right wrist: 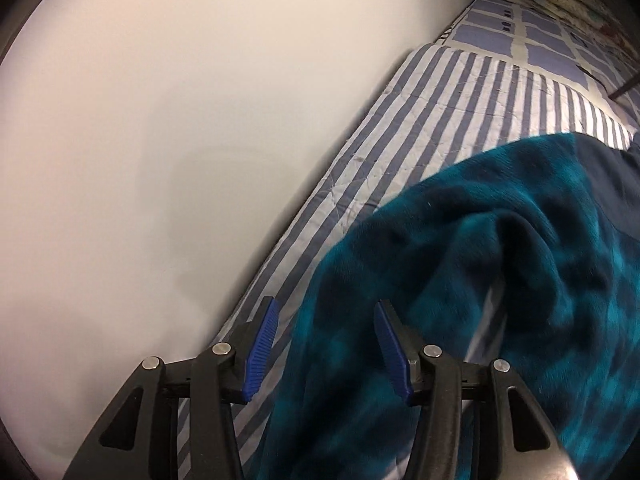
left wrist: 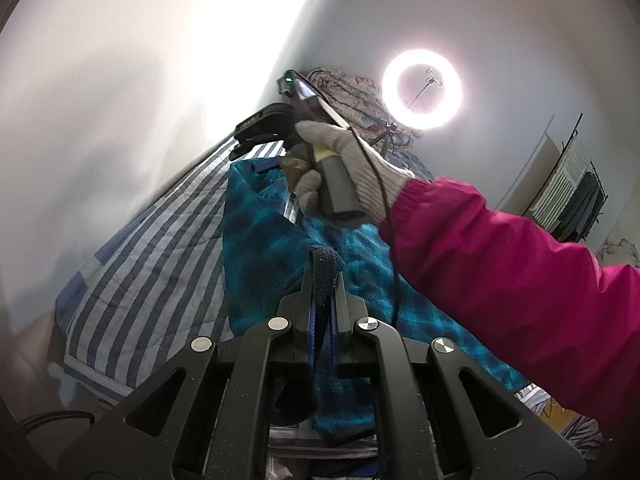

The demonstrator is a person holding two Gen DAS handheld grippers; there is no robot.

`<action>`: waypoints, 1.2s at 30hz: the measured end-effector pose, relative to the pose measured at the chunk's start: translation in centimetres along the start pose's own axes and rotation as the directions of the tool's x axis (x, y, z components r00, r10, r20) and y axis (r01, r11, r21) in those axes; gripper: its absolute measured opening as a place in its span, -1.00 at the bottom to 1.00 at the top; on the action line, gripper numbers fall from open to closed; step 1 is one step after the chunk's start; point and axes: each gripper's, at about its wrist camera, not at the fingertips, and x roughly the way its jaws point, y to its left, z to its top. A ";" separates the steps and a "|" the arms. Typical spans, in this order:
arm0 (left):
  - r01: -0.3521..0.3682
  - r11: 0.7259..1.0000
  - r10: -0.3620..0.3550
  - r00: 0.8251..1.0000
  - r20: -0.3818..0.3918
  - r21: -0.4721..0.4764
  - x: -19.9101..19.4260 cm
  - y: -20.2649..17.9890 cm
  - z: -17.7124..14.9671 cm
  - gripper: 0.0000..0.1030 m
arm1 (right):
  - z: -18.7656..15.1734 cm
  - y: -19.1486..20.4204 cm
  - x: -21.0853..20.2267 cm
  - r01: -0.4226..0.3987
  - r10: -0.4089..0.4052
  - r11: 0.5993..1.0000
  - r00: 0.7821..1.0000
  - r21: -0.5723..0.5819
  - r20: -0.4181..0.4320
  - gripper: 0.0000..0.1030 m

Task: Fold large clothes

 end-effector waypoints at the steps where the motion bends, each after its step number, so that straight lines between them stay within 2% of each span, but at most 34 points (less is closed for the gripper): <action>1: 0.002 1.000 -0.002 1.000 -0.003 -0.001 0.0 -0.1 0.0 -0.95 | 0.3 0.2 0.5 0.013 -0.013 1.000 1.000 -0.005 -0.006 -0.04; 4: 0.011 1.000 -0.011 1.000 -0.006 -0.007 0.0 -0.1 0.1 -0.95 | 0.7 0.8 2.0 0.058 -0.059 0.998 0.998 -0.027 -0.038 -0.29; 5: 0.013 1.000 -0.013 1.000 -0.005 -0.006 -0.1 -0.2 0.1 -0.95 | 0.7 1.0 2.5 0.069 -0.071 0.997 0.996 -0.032 -0.050 -0.45; 6: 0.012 1.000 -0.012 1.000 -0.003 -0.001 -0.1 -0.3 0.1 -0.95 | 0.8 1.1 3.0 0.080 -0.082 0.996 0.995 -0.036 -0.062 -0.52; 8: 0.011 1.000 -0.011 1.000 -0.002 0.010 -0.3 -0.6 0.2 -0.95 | 0.8 1.3 3.6 0.081 -0.084 0.996 0.994 -0.038 -0.071 -0.99; 13: 0.009 0.998 -0.009 1.000 -0.003 0.057 -0.5 -1.7 -0.3 -0.95 | 0.9 0.6 1.0 0.065 -0.065 0.998 0.998 -0.025 -0.005 -1.00; 21: 0.027 0.982 -0.024 1.000 -0.016 0.186 -0.3 -5.8 -1.5 -0.95 | 1.2 -5.5 -7.7 0.016 -0.024 0.998 0.992 0.063 0.126 -1.00; 27: 0.064 0.958 -0.044 0.996 -0.075 0.279 1.1 -9.2 -3.3 -0.95 | -1.7 -10.7 -12.3 0.012 -0.034 0.992 0.985 0.126 0.169 -1.00; 30: 0.091 0.935 -0.050 0.991 -0.126 0.344 2.2 -11.2 -5.0 -0.95 | -3.7 -13.7 -14.0 0.017 -0.046 0.985 0.984 0.170 0.172 -1.00; 36: 0.126 0.902 -0.033 0.974 -0.224 0.413 4.4 -13.2 -7.9 -0.95 | -8.6 -20.8 -14.0 0.011 -0.054 0.958 0.989 0.287 0.141 -1.00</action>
